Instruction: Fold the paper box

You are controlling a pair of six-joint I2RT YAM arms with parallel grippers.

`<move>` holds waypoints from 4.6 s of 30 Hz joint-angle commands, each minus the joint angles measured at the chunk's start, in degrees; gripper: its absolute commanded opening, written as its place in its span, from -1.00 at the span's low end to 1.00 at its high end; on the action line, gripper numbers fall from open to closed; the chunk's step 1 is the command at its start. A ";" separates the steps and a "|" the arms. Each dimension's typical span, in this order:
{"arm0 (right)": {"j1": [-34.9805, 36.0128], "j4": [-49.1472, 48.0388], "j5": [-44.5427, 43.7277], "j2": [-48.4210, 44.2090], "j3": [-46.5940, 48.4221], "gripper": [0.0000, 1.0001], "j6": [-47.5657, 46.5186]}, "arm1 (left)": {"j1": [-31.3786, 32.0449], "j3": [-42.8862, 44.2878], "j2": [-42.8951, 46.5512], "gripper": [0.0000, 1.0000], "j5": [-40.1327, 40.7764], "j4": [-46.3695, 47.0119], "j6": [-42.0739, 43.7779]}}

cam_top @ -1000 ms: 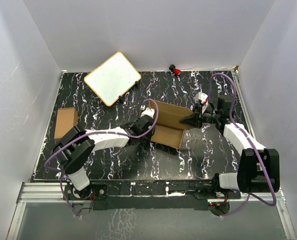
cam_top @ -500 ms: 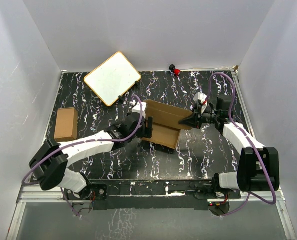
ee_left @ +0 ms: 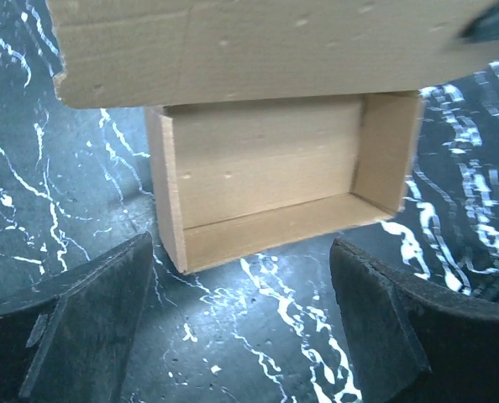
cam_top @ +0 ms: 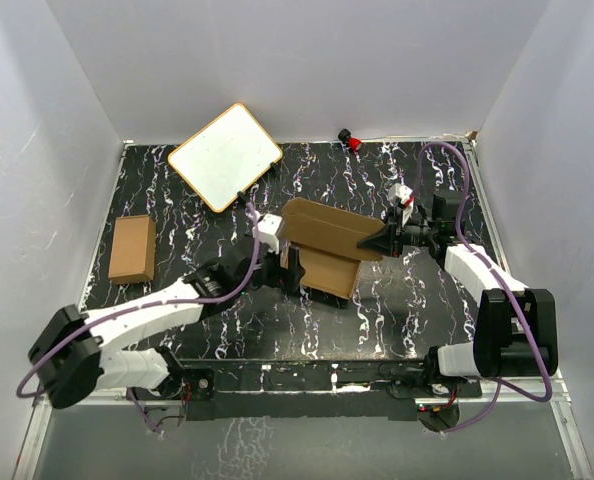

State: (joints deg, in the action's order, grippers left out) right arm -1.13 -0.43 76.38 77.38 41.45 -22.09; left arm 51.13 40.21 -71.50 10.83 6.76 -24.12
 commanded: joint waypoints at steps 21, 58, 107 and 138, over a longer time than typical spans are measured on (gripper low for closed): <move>-0.10 5.29 4.95 4.17 4.67 -0.81 -4.85 | -31.90 -6.45 15.74 0.80 -48.27 22.15 -4.79; -0.10 9.30 5.66 5.06 5.83 -0.81 -8.50 | -33.49 1.57 -20.34 -0.18 -68.38 50.24 -4.18; -2.83 17.31 -35.92 6.36 12.37 0.35 -5.86 | -33.45 -26.25 9.74 -1.00 -46.50 51.87 -3.04; 8.94 19.59 -55.09 16.81 14.98 -0.03 -6.52 | -33.43 -27.30 4.78 -0.25 -43.95 52.43 -2.92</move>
State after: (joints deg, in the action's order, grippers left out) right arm 7.44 20.45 23.09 93.76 53.91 -28.60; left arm 17.85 12.97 -68.69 -33.36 59.07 -27.05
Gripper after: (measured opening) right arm 0.532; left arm 0.339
